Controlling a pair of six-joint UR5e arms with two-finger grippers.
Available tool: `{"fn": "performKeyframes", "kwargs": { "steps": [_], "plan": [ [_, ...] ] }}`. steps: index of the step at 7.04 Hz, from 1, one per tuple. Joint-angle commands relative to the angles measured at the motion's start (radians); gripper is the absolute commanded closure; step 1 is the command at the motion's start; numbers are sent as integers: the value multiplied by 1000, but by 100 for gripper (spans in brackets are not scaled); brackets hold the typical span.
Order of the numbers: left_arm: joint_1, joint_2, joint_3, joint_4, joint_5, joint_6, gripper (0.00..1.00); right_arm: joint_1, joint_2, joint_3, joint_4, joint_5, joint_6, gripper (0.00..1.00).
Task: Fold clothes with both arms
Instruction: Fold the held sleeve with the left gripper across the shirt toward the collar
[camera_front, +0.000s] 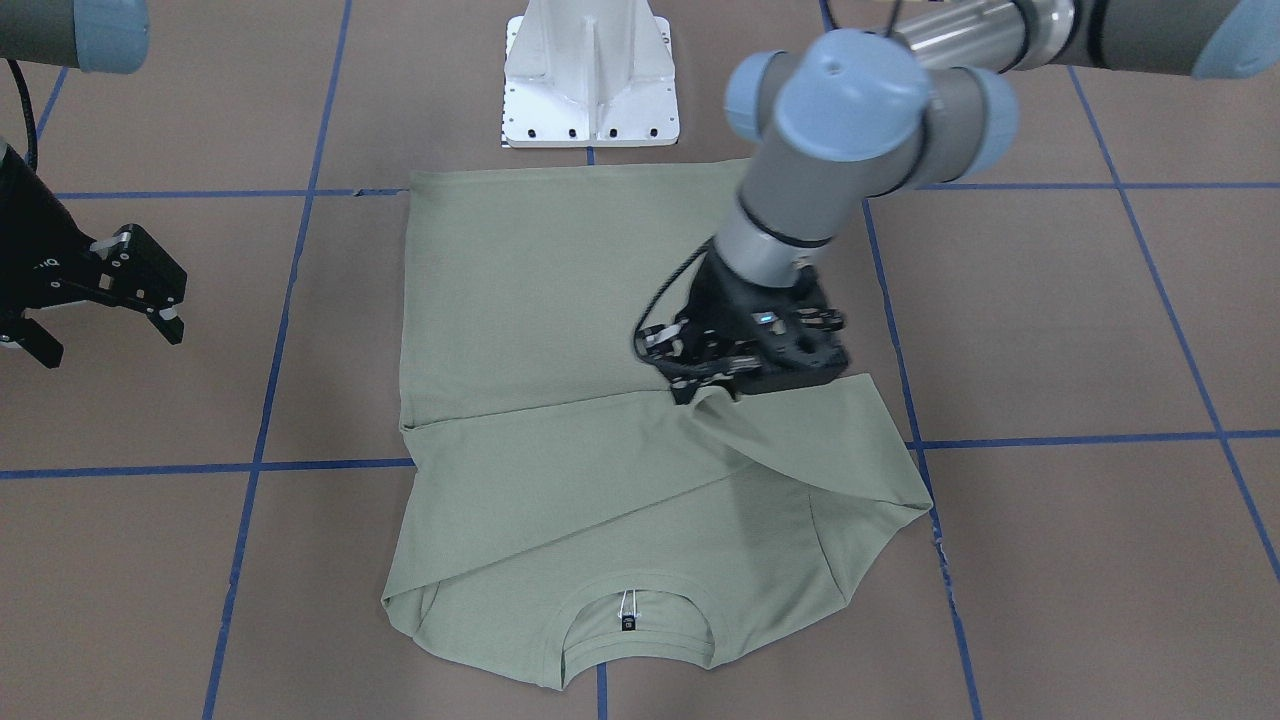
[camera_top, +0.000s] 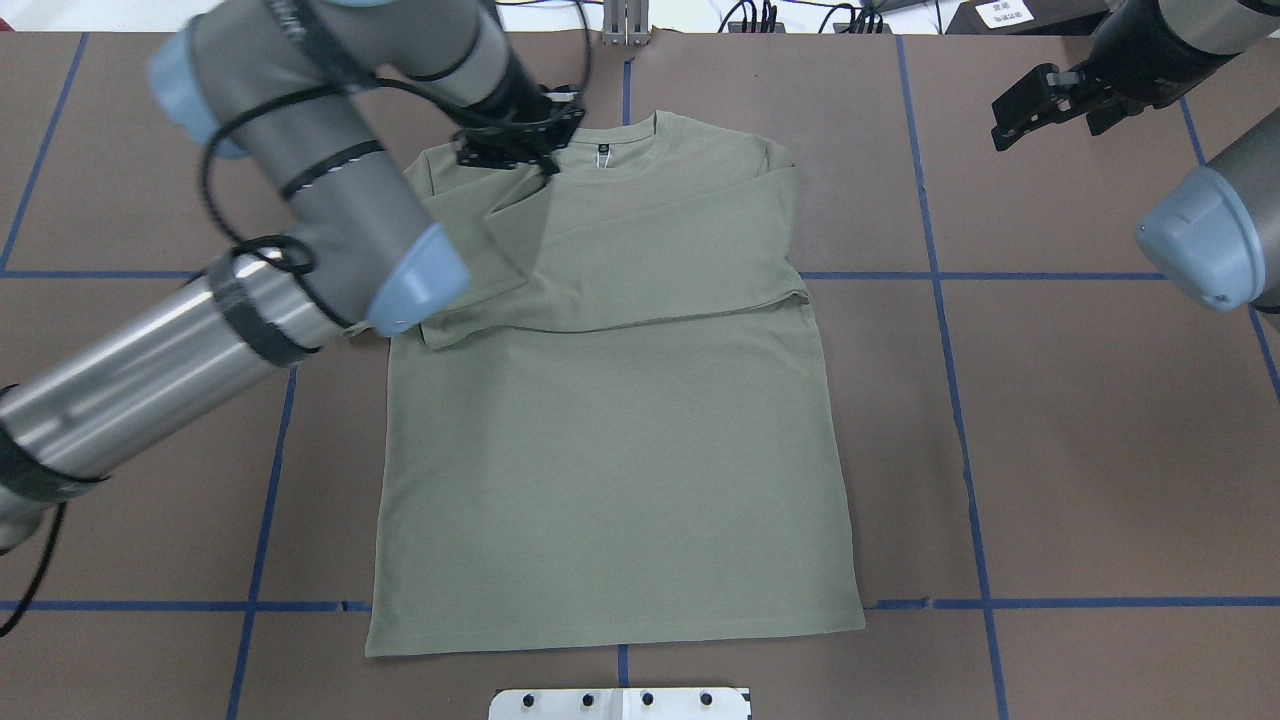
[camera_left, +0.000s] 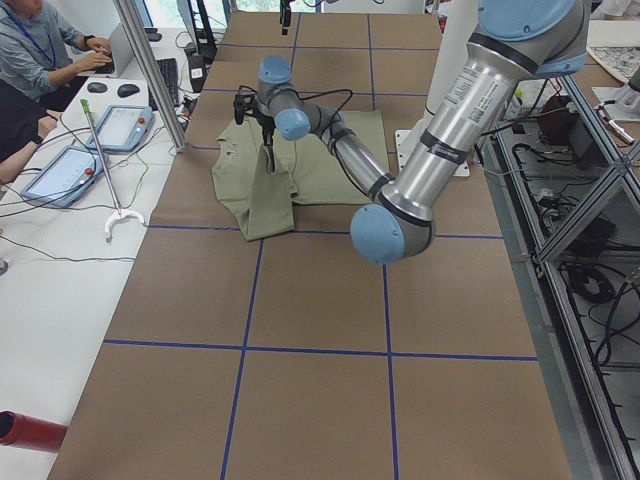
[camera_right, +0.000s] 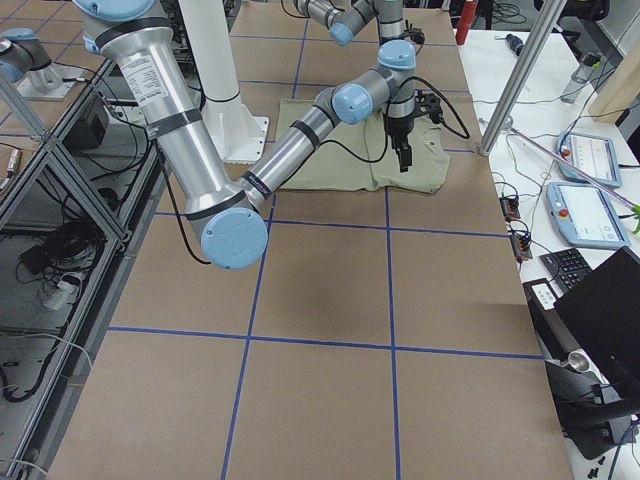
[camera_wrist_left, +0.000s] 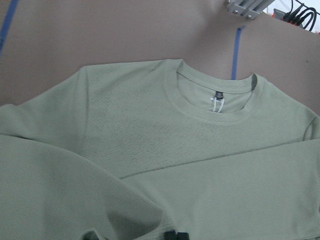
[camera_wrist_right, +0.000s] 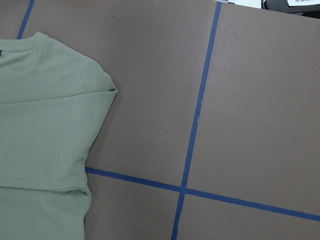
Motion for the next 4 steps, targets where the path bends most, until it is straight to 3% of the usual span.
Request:
{"fn": "performKeyframes", "kwargs": {
  "steps": [1, 2, 4],
  "plan": [
    [141, -204, 302, -141, 123, -145, 100, 0, -7, 1, 0, 0, 2, 0],
    [181, -237, 409, -212, 172, -161, 100, 2, -9, 1, 0, 0, 3, 0],
    [237, -244, 456, -250, 237, -170, 100, 2, -9, 1, 0, 0, 3, 0]
  ]
}}
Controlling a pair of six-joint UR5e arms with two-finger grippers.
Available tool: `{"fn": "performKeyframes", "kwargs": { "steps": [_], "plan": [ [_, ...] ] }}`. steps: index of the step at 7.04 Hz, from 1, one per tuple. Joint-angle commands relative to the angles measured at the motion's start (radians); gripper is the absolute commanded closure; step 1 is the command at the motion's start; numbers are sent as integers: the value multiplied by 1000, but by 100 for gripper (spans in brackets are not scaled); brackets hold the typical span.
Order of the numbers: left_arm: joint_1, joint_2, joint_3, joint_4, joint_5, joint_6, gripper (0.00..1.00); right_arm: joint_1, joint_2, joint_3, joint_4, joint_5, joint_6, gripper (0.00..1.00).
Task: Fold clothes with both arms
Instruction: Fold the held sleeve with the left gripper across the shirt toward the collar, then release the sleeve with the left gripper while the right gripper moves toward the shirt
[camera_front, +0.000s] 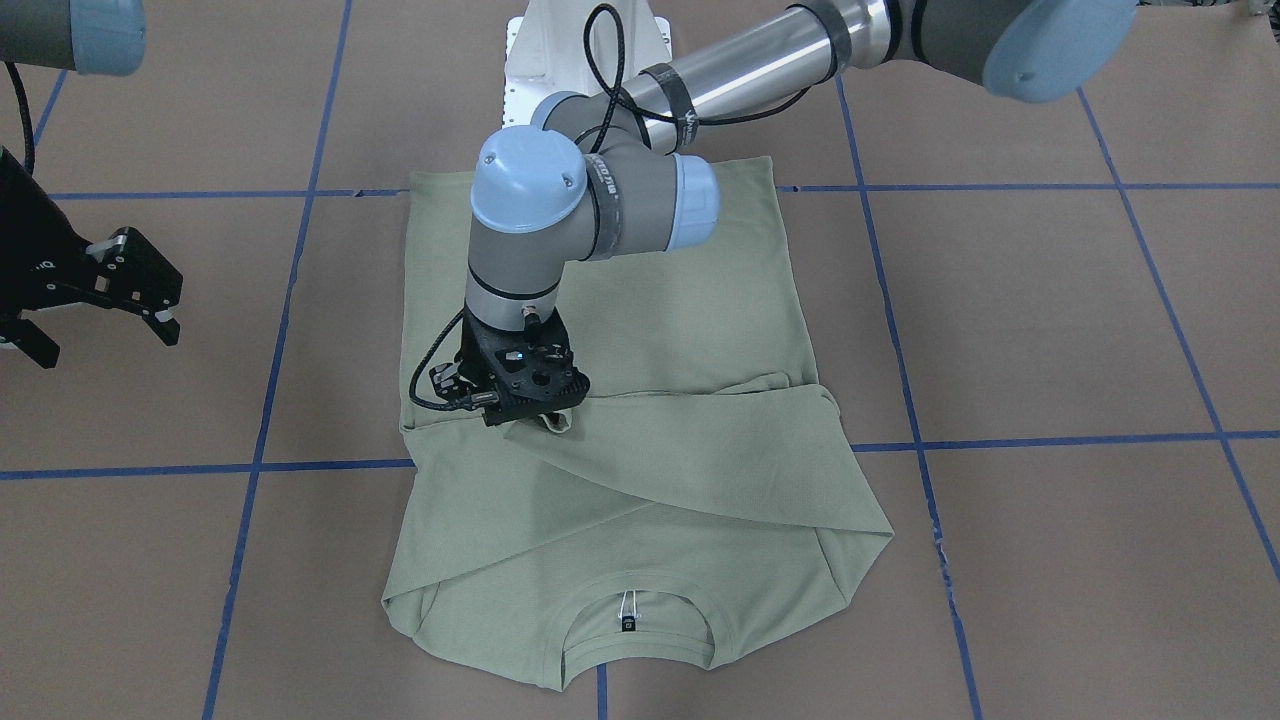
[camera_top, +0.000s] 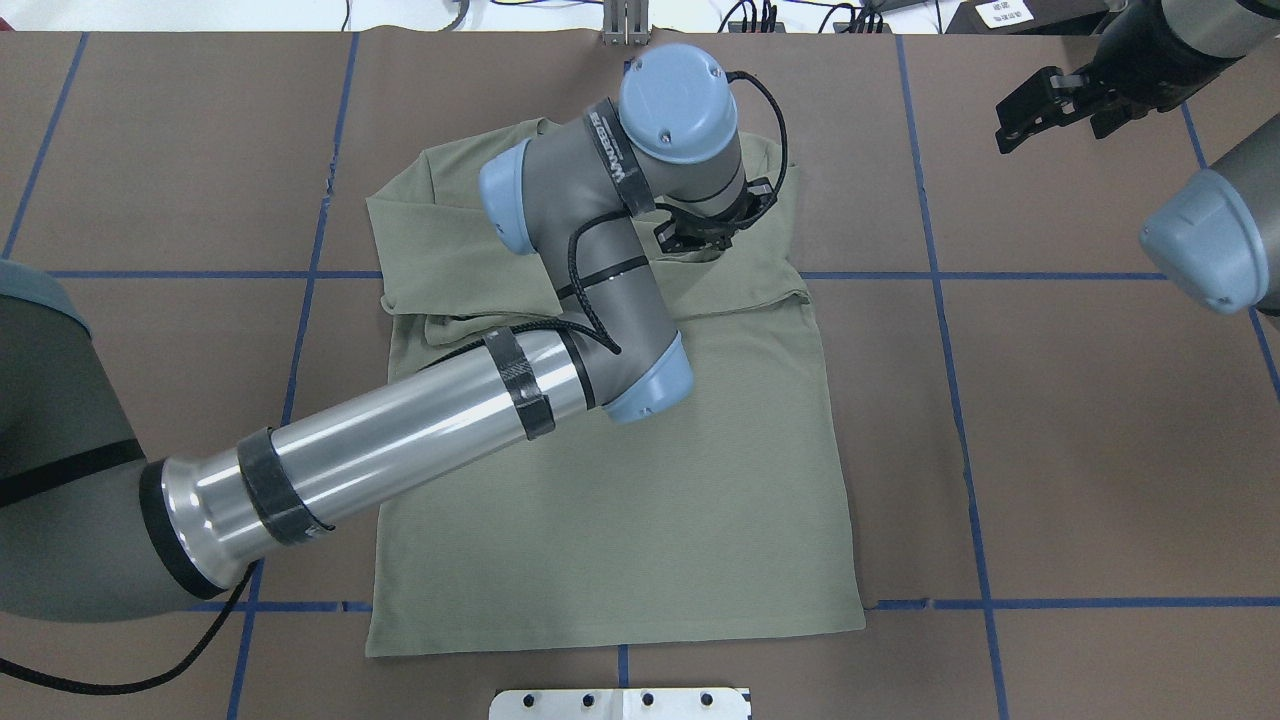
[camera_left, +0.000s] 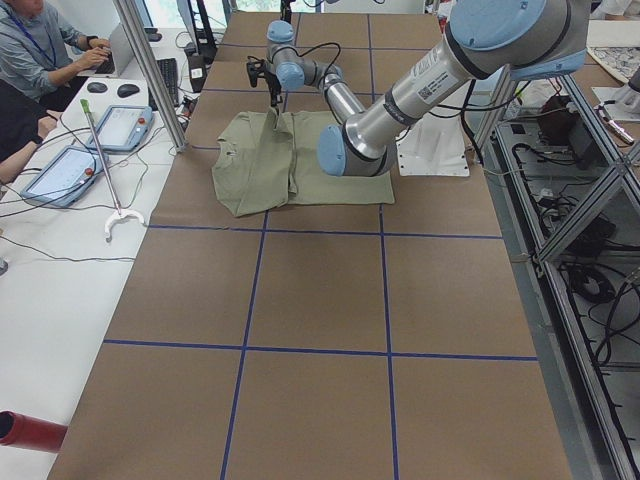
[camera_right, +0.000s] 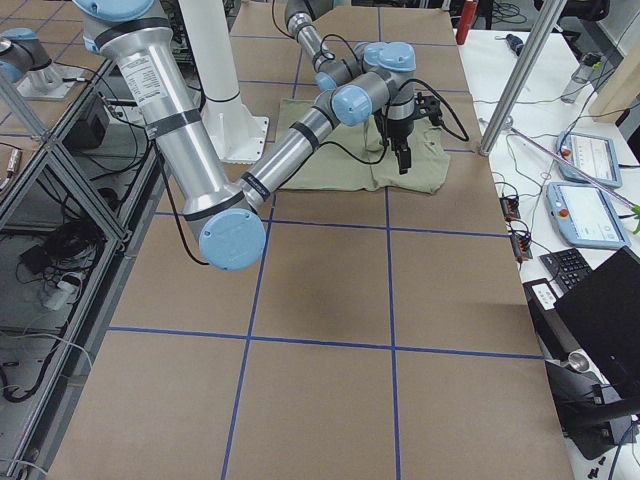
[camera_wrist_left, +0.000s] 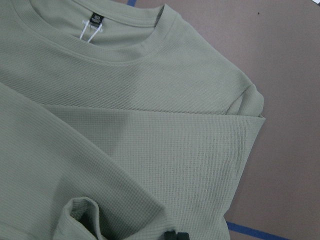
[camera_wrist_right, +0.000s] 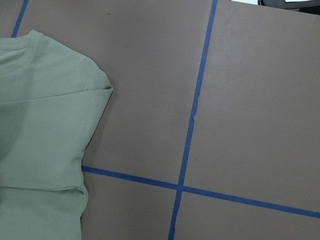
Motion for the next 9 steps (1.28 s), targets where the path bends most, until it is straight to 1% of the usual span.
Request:
{"fn": "performKeyframes", "kwargs": {
  "steps": [1, 2, 3, 4, 5, 6, 7, 8, 9],
  "plan": [
    [59, -42, 76, -48, 54, -74, 79, 0, -2, 0, 0, -2, 2, 0],
    [68, -82, 140, -92, 71, -168, 57, -1, -2, -1, 0, 0, 3, 0],
    [73, -93, 147, -108, 109, -236, 26, -1, -1, -3, 0, 0, 6, 0],
    [67, -90, 138, -105, 111, -166, 0, -3, 3, -1, 0, 0, 8, 0],
    [48, -82, 91, -55, 82, -70, 0, -6, 7, 2, 0, 0, 38, 0],
    [7, -65, -4, 100, -20, 87, 0, -33, 15, 14, 3, -3, 99, 0],
    [-16, 59, -186, 166, -54, 203, 0, -87, 13, 23, 67, -14, 199, 0],
    [-25, 223, -382, 182, -54, 280, 0, -163, 7, 28, 143, -79, 338, 0],
    [-36, 349, -555, 238, -54, 341, 0, -276, 3, 54, 178, -195, 487, 0]
  ]
}}
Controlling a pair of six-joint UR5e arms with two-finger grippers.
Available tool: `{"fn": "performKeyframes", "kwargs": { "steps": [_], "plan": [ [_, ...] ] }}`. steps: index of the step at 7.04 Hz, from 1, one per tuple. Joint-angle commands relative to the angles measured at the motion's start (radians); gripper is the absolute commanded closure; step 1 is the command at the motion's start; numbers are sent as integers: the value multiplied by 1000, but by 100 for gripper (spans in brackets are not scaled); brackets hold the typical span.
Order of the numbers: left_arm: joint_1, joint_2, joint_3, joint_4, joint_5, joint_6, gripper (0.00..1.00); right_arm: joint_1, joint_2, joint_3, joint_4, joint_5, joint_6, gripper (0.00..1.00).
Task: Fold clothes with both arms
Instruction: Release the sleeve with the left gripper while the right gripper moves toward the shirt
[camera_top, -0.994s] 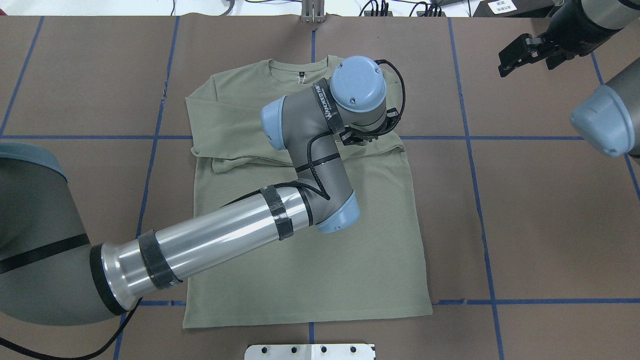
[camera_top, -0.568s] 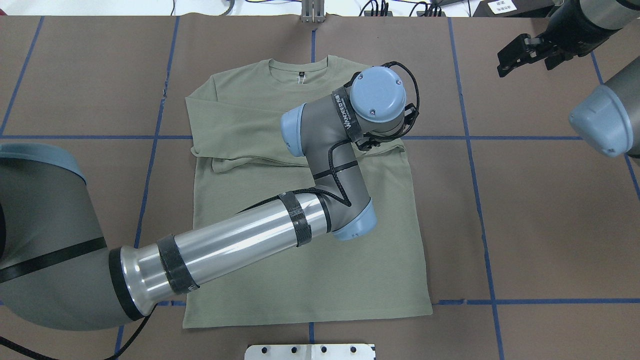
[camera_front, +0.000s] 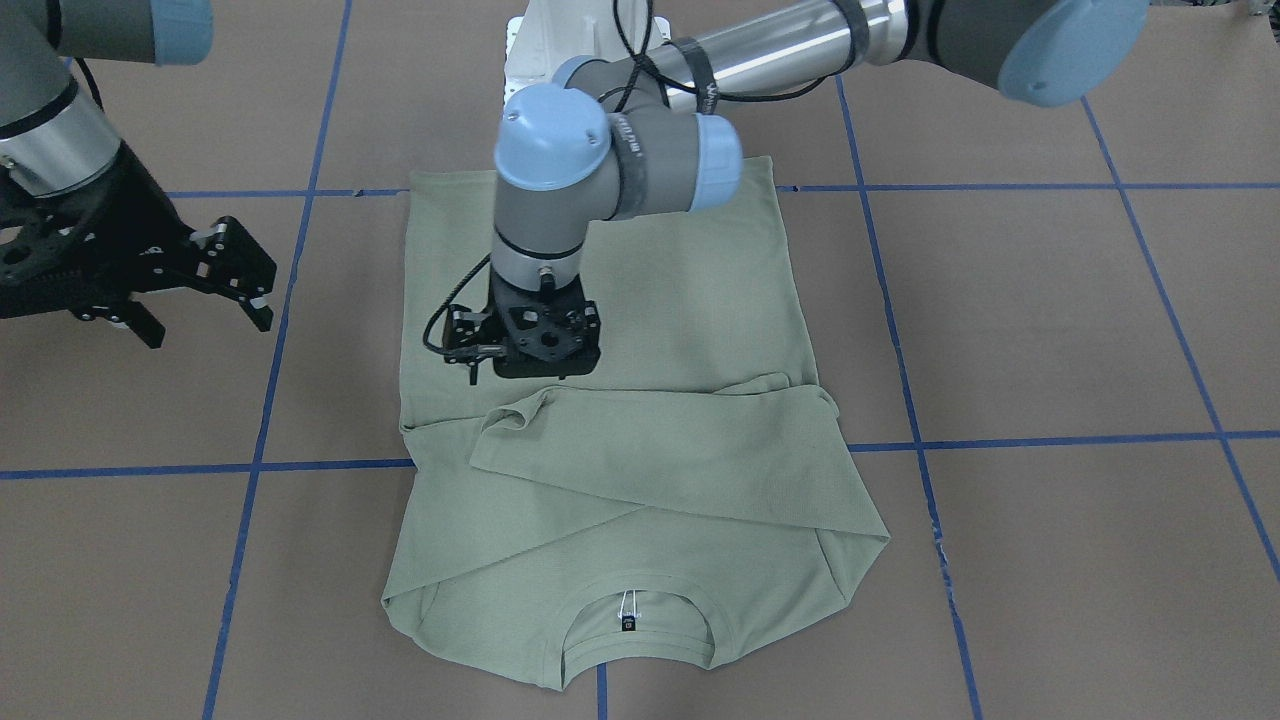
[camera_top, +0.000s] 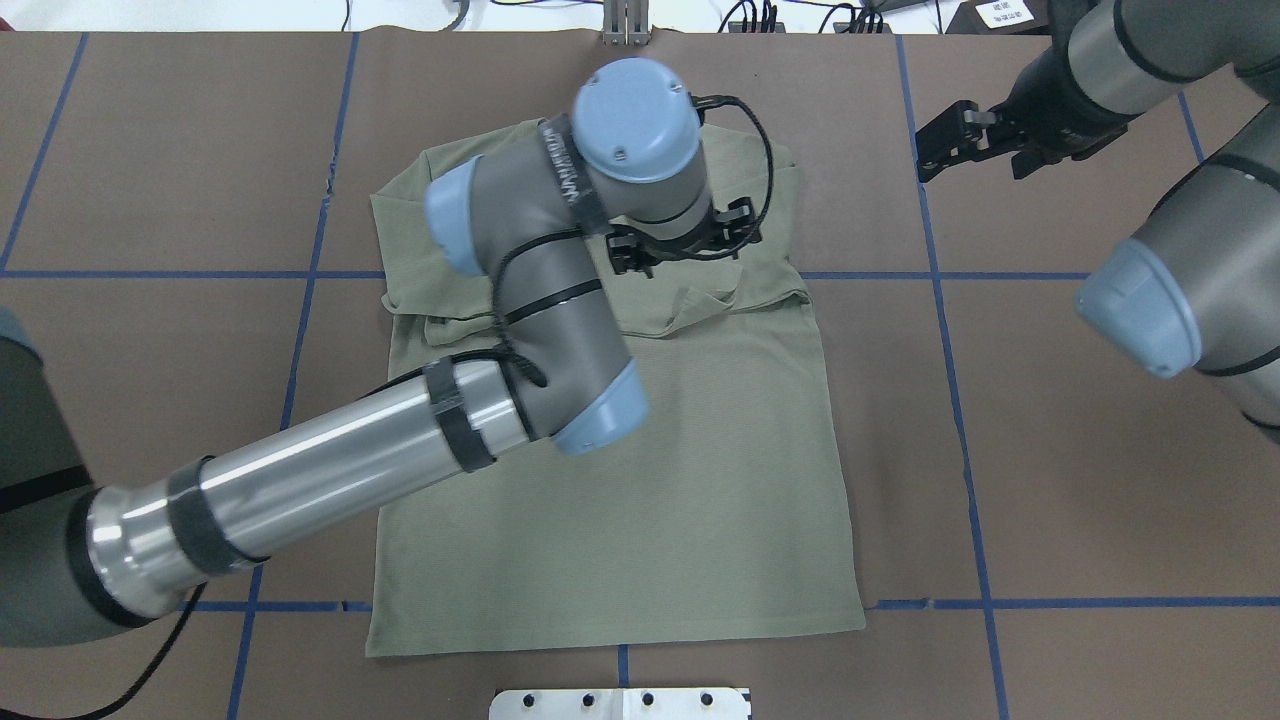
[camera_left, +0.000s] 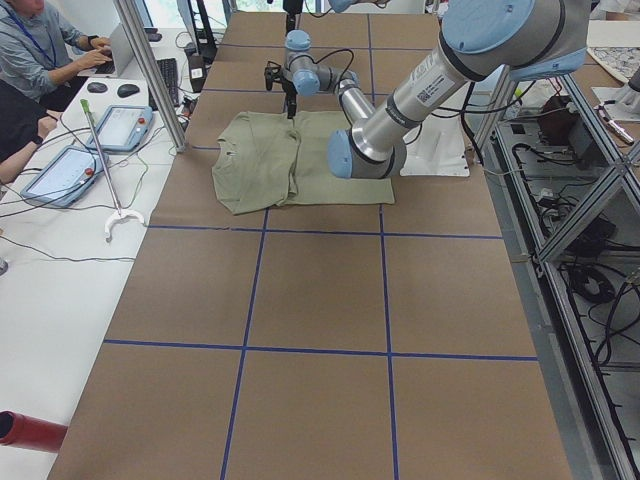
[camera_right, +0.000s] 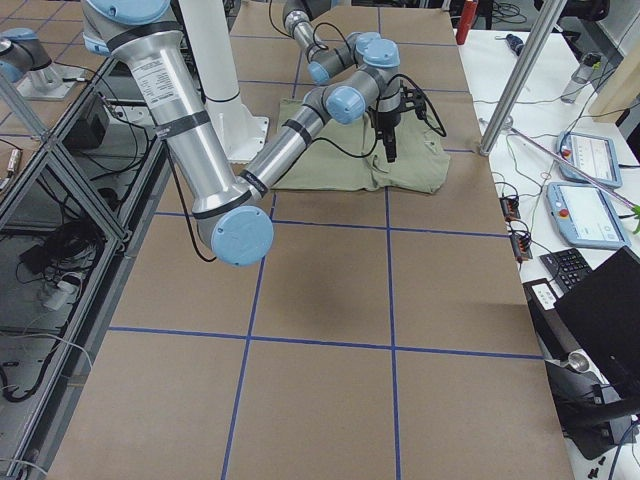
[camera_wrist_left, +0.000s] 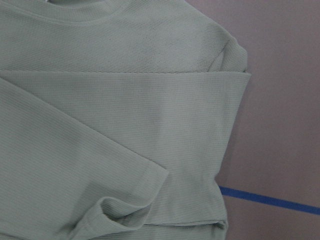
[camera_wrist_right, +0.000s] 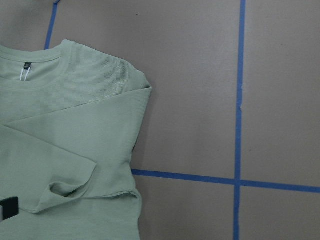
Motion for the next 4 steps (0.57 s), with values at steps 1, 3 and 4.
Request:
{"fn": "performKeyframes", "kwargs": {
  "steps": [1, 3, 4],
  "plan": [
    [-19, 315, -396, 63, -7, 122, 0, -233, -11, 61, 58, -218, 300, 0],
    [-10, 581, -714, 50, 1, 96, 0, -428, -126, 150, 189, -364, 513, 0],
    [25, 636, -758, 25, 14, -15, 0, -552, -233, 184, 327, -494, 628, 1]
  ]
}}
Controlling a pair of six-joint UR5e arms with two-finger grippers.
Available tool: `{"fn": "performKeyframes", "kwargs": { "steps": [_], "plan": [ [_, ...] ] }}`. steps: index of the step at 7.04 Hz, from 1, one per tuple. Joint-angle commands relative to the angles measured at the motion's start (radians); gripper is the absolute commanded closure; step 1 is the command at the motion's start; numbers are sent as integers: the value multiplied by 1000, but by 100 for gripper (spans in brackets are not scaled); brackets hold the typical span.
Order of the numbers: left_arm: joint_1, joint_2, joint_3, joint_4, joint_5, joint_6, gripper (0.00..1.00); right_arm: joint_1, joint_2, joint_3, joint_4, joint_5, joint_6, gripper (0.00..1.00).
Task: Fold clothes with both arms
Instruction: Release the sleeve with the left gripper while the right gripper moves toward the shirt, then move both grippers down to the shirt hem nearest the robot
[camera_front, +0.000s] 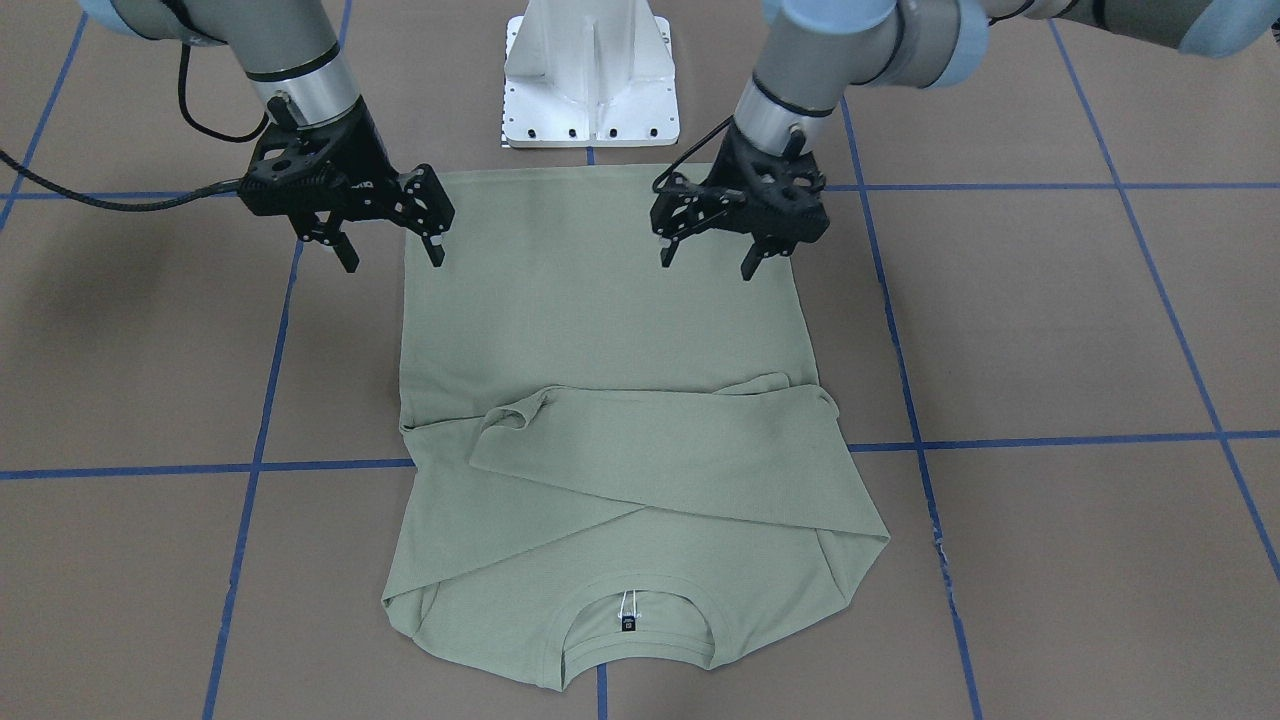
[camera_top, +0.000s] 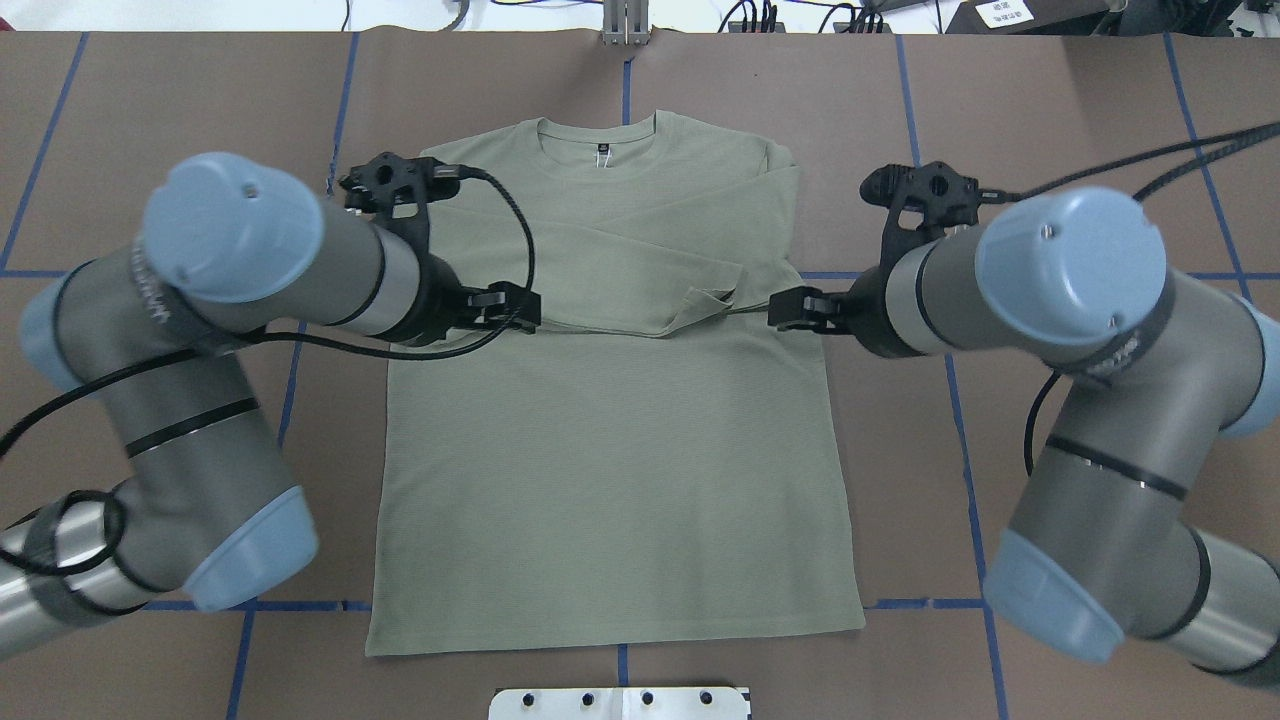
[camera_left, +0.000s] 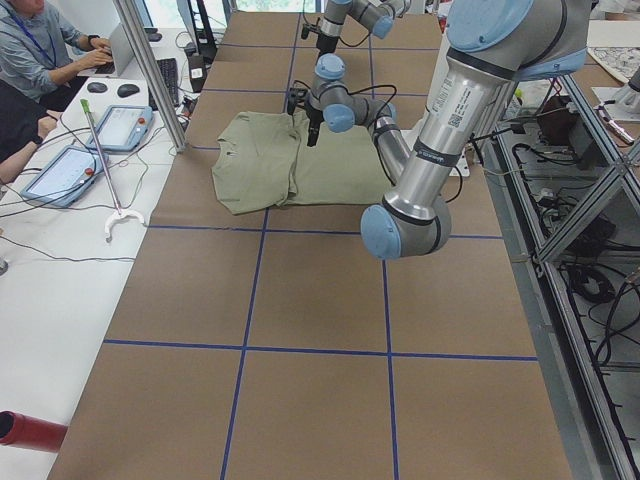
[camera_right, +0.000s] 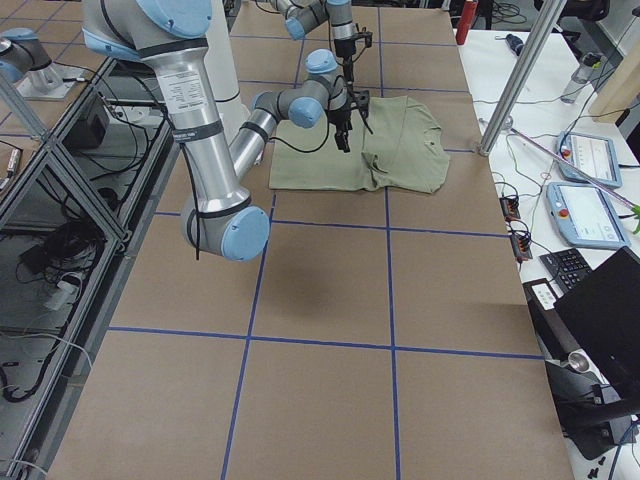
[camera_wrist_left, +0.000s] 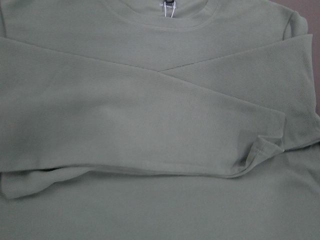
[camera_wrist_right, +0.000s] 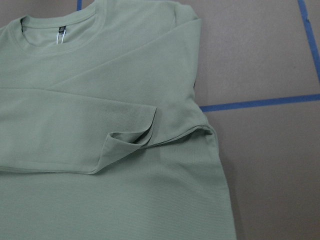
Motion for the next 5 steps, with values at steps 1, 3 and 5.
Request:
{"fn": "performKeyframes", "kwargs": {
  "steps": [1, 3, 5],
  "plan": [
    [133, 177, -116, -160, 117, -238, 0, -244, -211, 96, 193, -248, 228, 2],
    [287, 332, -114, -363, 246, -506, 26, -357, -314, 164, 197, -345, 426, 3],
    [426, 447, -107, -478, 364, -645, 32, -476, -349, 162, 288, -491, 533, 3]
  ]
}}
